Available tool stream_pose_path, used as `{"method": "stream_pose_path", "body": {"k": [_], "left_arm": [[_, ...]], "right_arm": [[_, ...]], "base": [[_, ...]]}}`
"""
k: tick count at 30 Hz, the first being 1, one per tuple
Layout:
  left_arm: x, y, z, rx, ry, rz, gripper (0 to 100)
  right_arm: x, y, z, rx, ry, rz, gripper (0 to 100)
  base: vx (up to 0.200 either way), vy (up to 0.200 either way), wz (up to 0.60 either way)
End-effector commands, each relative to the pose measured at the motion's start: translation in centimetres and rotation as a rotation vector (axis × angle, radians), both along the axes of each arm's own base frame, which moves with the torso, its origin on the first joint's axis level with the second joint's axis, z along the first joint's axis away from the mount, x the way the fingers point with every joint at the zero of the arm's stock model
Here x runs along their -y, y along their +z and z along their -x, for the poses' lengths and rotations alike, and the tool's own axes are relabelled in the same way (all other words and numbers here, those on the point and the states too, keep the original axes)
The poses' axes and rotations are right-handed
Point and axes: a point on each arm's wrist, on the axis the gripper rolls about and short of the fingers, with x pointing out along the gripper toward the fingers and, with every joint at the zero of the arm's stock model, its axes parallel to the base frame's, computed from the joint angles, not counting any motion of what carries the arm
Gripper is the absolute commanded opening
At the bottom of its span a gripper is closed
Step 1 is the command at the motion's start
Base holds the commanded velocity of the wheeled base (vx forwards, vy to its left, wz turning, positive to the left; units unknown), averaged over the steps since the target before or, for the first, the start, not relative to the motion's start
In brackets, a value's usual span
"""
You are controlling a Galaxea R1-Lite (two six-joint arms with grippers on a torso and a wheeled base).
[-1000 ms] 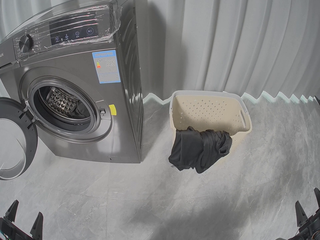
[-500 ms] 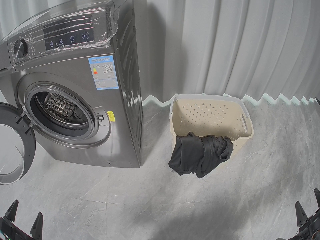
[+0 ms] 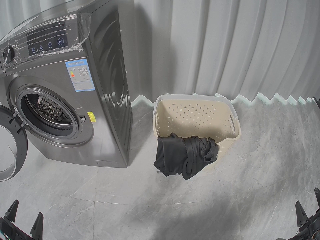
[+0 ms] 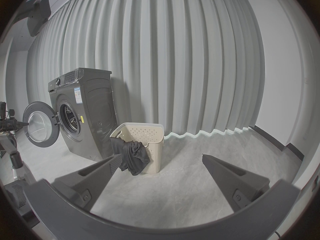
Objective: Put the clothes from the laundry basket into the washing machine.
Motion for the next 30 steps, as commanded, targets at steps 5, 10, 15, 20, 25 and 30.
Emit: {"method": "stream_pose_path", "body": {"k": [5, 10, 15, 20, 25, 30], "left_arm": [[0.0, -0.4, 0.0, 0.0, 0.001, -0.001, 100], [0.0, -0.4, 0.0, 0.0, 0.001, -0.003, 100], [0.0, -0.4, 0.0, 0.0, 0.001, -0.001, 100], [0.0, -0.4, 0.0, 0.0, 0.001, -0.001, 100], [0.0, -0.4, 0.0, 0.0, 0.001, -0.001, 100], [0.0, -0.4, 0.0, 0.0, 0.001, 0.0, 100]], "right_arm": [[-0.1, 4.9, 1.3, 0.182, 0.044, -0.046, 100], [-0.3, 5.6, -1.6, -0.096, 0.171, -0.123, 100], [-0.7, 6.3, -5.3, -0.287, 0.257, -0.11, 100], [-1.9, 6.6, -9.5, -0.43, 0.396, -0.045, 100], [-4.3, 6.7, -13.4, -0.474, 0.494, -0.089, 100], [-5.2, 6.0, -16.1, -0.491, 0.462, -0.104, 100]], "base": [[0.04, 0.0, 0.0], [0.2, 0.0, 0.0], [0.08, 0.0, 0.0], [0.0, 0.0, 0.0], [0.0, 0.0, 0.0], [0.0, 0.0, 0.0]]}}
